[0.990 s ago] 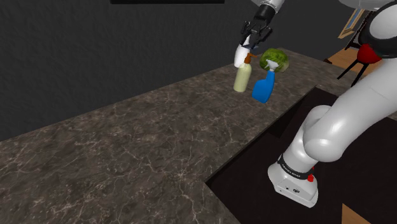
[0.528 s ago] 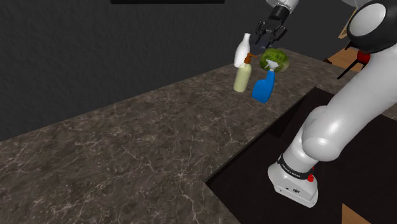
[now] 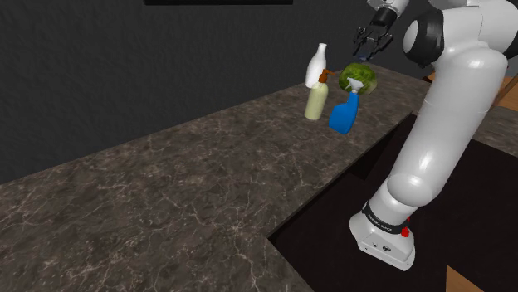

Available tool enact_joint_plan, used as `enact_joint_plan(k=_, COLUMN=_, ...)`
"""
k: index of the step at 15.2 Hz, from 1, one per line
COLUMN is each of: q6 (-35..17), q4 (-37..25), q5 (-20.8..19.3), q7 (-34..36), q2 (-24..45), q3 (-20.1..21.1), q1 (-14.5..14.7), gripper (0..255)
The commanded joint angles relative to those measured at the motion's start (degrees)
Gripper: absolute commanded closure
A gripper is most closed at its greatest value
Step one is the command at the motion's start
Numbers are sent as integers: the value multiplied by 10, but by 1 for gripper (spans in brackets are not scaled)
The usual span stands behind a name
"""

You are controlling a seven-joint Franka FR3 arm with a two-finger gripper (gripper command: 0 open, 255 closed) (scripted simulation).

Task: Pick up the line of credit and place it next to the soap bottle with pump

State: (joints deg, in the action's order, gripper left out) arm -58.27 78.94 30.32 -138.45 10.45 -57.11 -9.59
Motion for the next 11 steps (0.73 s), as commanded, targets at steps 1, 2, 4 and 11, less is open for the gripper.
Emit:
enact_joint_plan(k=1, q6=13, q4=-13, q5=7, q7=-30, q2=21, q3=-4, q1=-23, gripper=255)
enact_joint_plan(k=2, q6=3, q4=-1, q5=2, q7=-31, q2=16, q3=-4, q1=-18, gripper=255)
enact_joint_plan(k=4, q6=-16, q4=23, q5=-7, q7=-33, q2=8, q3=-4, q1=-9, gripper=255)
enact_joint_plan(k=11, q6=-78, q4=96, q5=-29, q7=-42, q2=-13, q3=-4, q1=14, gripper=255)
